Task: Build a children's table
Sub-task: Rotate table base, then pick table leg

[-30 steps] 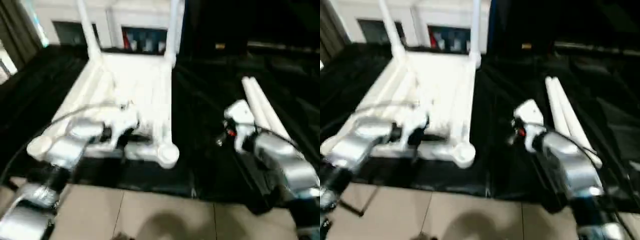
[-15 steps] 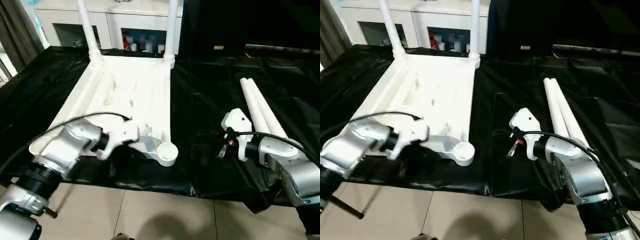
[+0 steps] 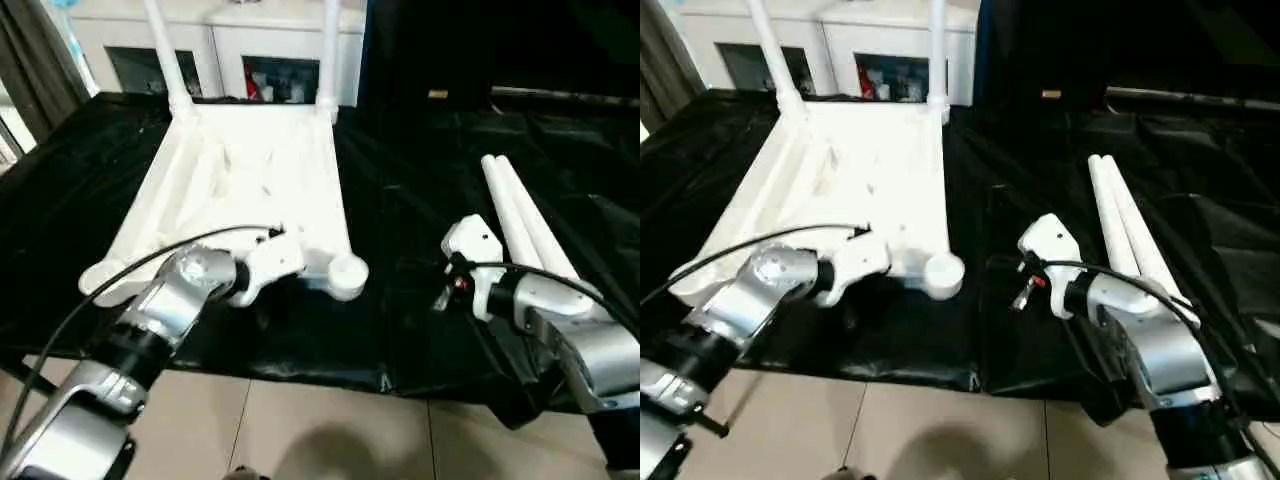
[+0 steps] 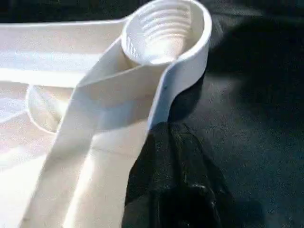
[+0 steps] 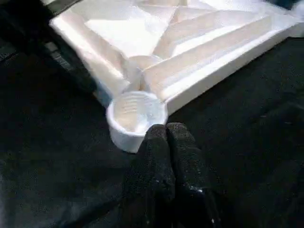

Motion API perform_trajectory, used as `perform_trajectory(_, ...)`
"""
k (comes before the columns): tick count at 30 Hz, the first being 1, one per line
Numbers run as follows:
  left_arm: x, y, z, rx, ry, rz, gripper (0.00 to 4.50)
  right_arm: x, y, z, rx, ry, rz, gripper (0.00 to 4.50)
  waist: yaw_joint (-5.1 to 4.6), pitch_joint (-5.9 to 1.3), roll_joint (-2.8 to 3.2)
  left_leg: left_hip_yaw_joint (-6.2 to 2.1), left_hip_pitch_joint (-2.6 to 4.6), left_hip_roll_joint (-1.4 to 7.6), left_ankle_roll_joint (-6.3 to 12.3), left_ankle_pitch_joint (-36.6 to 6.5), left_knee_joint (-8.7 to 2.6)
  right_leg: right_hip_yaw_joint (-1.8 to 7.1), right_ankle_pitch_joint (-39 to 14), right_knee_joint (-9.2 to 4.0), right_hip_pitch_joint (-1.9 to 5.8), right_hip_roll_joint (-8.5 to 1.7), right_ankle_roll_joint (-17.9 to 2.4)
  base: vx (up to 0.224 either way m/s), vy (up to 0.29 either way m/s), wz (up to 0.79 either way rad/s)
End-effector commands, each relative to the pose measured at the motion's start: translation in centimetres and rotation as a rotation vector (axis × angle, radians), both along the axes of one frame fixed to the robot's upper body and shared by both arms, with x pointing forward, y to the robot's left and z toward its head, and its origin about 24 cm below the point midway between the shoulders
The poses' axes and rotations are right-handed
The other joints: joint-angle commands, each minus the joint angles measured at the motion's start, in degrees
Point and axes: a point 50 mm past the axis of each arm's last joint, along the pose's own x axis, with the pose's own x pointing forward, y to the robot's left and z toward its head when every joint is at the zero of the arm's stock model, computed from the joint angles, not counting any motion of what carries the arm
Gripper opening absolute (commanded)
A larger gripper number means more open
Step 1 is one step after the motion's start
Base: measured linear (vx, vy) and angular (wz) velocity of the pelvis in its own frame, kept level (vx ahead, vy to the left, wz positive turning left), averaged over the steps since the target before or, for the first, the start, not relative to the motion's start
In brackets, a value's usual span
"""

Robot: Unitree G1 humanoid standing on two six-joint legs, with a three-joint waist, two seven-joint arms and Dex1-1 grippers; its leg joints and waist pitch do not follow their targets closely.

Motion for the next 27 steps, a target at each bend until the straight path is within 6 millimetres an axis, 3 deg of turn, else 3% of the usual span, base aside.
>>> perform_trajectory(1,0.3,-0.4,0.9,-0.049,-0.053,0.001,0.05,0.7,-1.1,0.4,0.003,-0.03,-0.099,0.0,0.1,-4.25,0.11,-0.99,1.04,1.17,-0.01,-11.3,-3.69,2.41,-7.8,-4.43,2.85,-2.72,-11.6,0.0,0.0,0.0)
perform_trajectory(4,-0.1,-1.0,1.0,-0.09,-0.059,-0.022,0.05,1.8,-2.2,0.8,0.007,-0.061,-0.227,0.0,-0.01,-4.31,0.38,-0.9,1.08,1.13,-0.3,-10.8,-3.59,2.39,-6.4,-4.31,2.81,-2.63,-12.5,0.0,0.0,0.0)
perform_trajectory(7,-0.6,-1.3,2.3,-0.162,-0.044,-0.057,0.05,3.3,-4.2,0.9,-0.034,-0.045,-0.474,0.0,-0.25,-4.3,0.61,-0.88,1.27,1.1,-1.34,-10.5,-3.67,2.34,-6.4,-4.07,2.83,-2.6,-13.2,0.0,0.0,0.0)
perform_trajectory(12,-1.3,-1.3,4.6,-0.254,-0.009,-0.081,0.0,5.1,-6.8,0.8,0.006,0.071,-0.665,0.36,-0.38,-4.28,0.36,-0.6,1.13,0.84,-0.72,-9.3,-3.38,2.38,-5.0,-3.93,3.04,-2.33,-13.4,0.0,0.0,0.0)
perform_trajectory(15,-1.2,-1.3,4.8,-0.272,-0.014,-0.069,0.0,5.8,-7.7,0.5,-0.019,0.122,-0.736,0.69,-0.52,-4.22,0.22,-0.45,1.17,0.73,-0.84,-9.7,-3.26,2.35,-6.7,-4.15,3.0,-2.31,-13.6,0.0,0.0,0.0)
perform_trajectory(17,-1.2,-1.3,4.7,-0.27,-0.016,-0.068,0.0,5.9,-8.0,0.3,-0.045,0.147,-0.756,0.78,-0.46,-4.3,0.43,-0.48,1.13,0.69,-0.74,-8.8,-3.2,2.32,-6.7,-4.04,3.05,-2.27,-13.5,0.0,0.0,0.0)
perform_trajectory(18,-1.3,-1.4,4.6,-0.257,-0.018,-0.067,0.0,6.1,-8.6,-0.3,-0.102,0.21,-0.786,0.86,-0.62,-4.37,-0.11,-0.45,1.01,0.67,-0.63,-8.2,-3.09,2.31,-6.0,-3.82,3.17,-2.18,-13.6,0.0,0.0,0.0)
perform_trajectory(19,-1.5,-1.4,4.6,-0.255,-0.013,-0.066,0.0,6.3,-8.8,-0.6,-0.113,0.243,-0.803,0.98,-0.43,-4.38,0.15,-0.37,1.07,0.69,-0.56,-7.8,-3.02,2.31,-5.8,-3.85,3.07,-2.29,-13.8,0.0,0.0,0.0)
perform_trajectory(23,-1.9,-1.5,4.5,-0.256,0.005,-0.067,0.0,6.4,-9.5,-1.1,-0.168,0.276,-0.848,1.28,-0.38,-4.46,0.1,-0.33,0.96,0.78,-0.17,-6.8,-2.93,2.27,-4.6,-3.62,3.11,-2.3,-14.0,0.0,0.0,0.0)
perform_trajectory(24,-2.1,-1.5,4.4,-0.254,0.016,-0.068,0.0,6.5,-9.8,-1.3,-0.191,0.293,-0.873,1.28,-0.39,-4.45,-0.24,-0.25,0.92,0.79,-0.01,-6.6,-2.9,2.3,-4.3,-3.63,3.14,-2.31,-14.1,0.0,0.0,0.0)
perform_trajectory(27,-2.3,-1.4,4.3,-0.248,0.028,-0.07,0.0,6.6,-9.9,-1.5,-0.207,0.313,-0.883,1.67,-0.37,-4.35,-0.2,-0.21,0.93,0.75,0.13,-7.2,-2.9,2.19,-6.2,-3.7,3.05,-2.27,-13.9,0.0,0.0,0.0)
